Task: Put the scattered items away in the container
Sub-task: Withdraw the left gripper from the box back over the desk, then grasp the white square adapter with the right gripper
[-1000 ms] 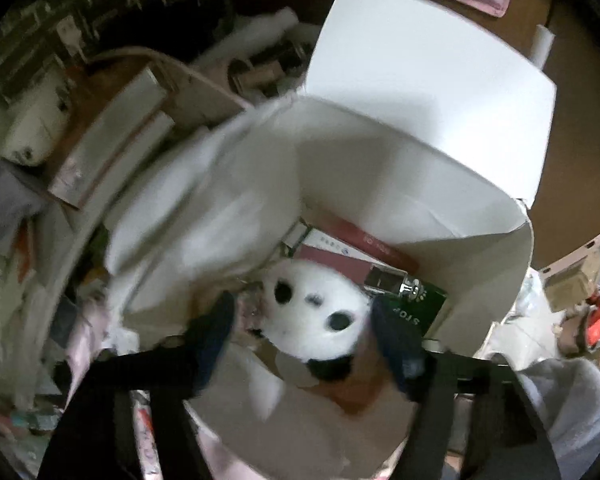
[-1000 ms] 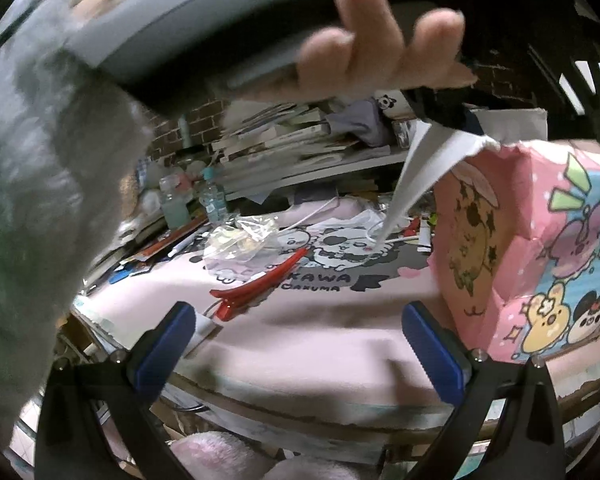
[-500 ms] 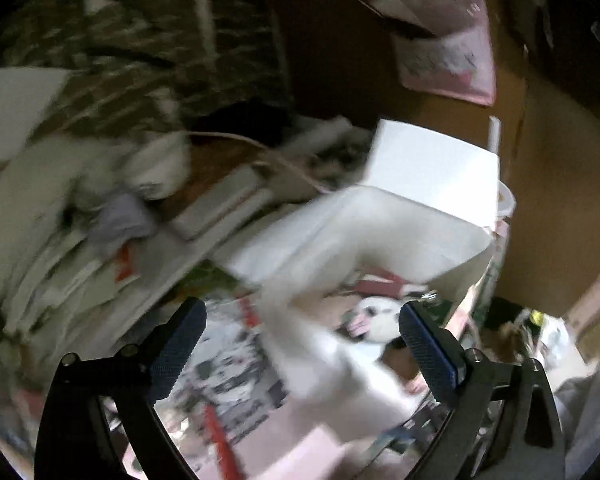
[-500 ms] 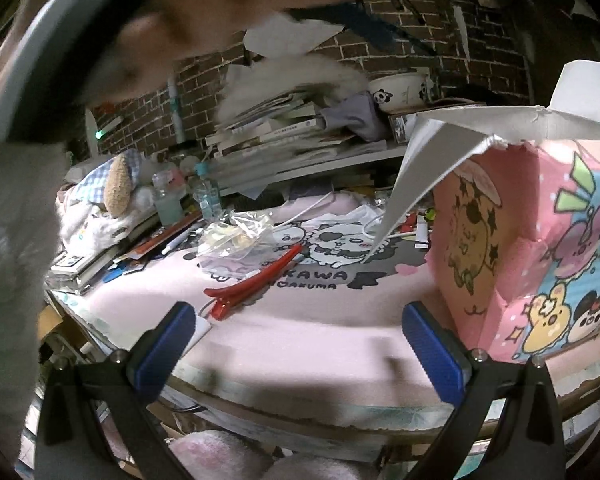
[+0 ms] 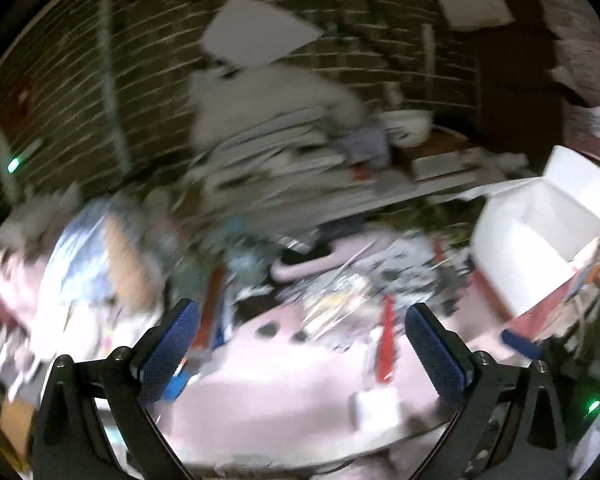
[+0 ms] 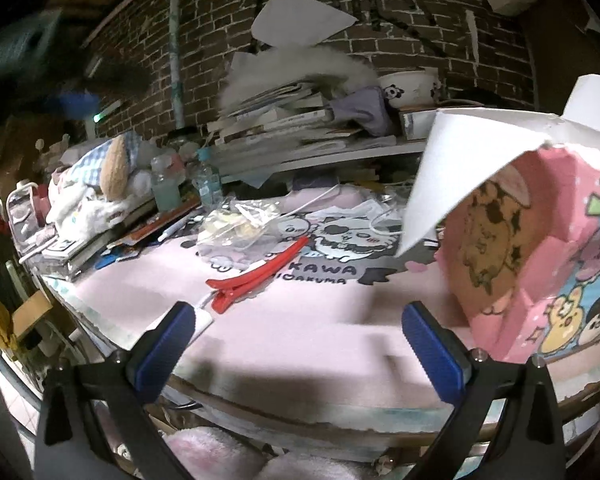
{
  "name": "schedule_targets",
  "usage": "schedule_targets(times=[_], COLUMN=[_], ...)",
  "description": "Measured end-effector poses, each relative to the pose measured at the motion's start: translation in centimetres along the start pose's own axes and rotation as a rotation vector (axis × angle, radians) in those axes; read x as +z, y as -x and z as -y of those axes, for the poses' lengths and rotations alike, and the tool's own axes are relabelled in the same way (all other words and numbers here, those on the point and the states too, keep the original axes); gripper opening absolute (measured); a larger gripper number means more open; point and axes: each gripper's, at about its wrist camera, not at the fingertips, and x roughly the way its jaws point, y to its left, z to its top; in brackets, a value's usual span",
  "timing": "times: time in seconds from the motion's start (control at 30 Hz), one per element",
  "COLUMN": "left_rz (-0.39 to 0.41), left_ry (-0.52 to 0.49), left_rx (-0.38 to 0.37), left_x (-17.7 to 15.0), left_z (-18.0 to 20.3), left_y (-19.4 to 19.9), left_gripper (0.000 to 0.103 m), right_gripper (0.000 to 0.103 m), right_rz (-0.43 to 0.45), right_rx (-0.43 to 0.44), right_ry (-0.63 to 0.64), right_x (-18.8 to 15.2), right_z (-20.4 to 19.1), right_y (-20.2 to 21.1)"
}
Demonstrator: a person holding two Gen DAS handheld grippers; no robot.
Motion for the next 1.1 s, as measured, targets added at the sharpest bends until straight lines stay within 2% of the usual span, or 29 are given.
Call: schedule_targets(times=[0.07,0.17,0.37,0.6,0.73,0.8,0.97,1.0,1.1], left_rz=[-0.007,-0.001,0.001,0.005,0.012,0.012,0.015,0.016,0.016], left_ry=[0.052,0.076,0.063,0.082,0.093,0.101,0.106,0.106,0.104], left_rx=[0.042,0.070,0.023,0.000,-0.006,-0.008,-0.023,-0.026,-0.029], left_x=[-2.0,-5.0,-8.7,-9.1,-9.2,-9.3,-9.5,-9.5,-9.5], left_z=[-1.8,-3.4,-4.2,-4.6,-4.9,-5.0,-4.9,-4.8,-4.6], left_y=[0.0,0.4,1.0,0.8,0.8,0.7,0.5,0.5,0.4], left_gripper=[0.102,0.102,0.102,0.102,0.102,0.102,0.102,0.102,0.102], right_gripper=[0.103,0.103,0.103,0.103,0.102,0.102,0.102,0.102,0.102], right_rz=[-0.003,-0.006,-0.014,0.000,0.004,-0.014,-0.011,-0.024,-0.029], right_rx=[-0.004,-0.013,-0.012,-0.084,-0.178,-0.174,-0.251,-0.254,-0.169], right_ry=[0.017,0.046,0.090,0.159,0.217,0.220,0.206,0.195,0.157], right_x=[-0.1,-0.2,-0.1,-0.3,-1.0,-1.3,-1.4,-1.4,-1.6], right_z=[-0.7,-1.8,-4.7,-8.6,-9.8,-9.4,-7.2,-6.5,-5.1], right_y=[-0.2,-0.7,-2.1,-4.4,-5.5,-5.7,-5.0,-5.0,-4.8])
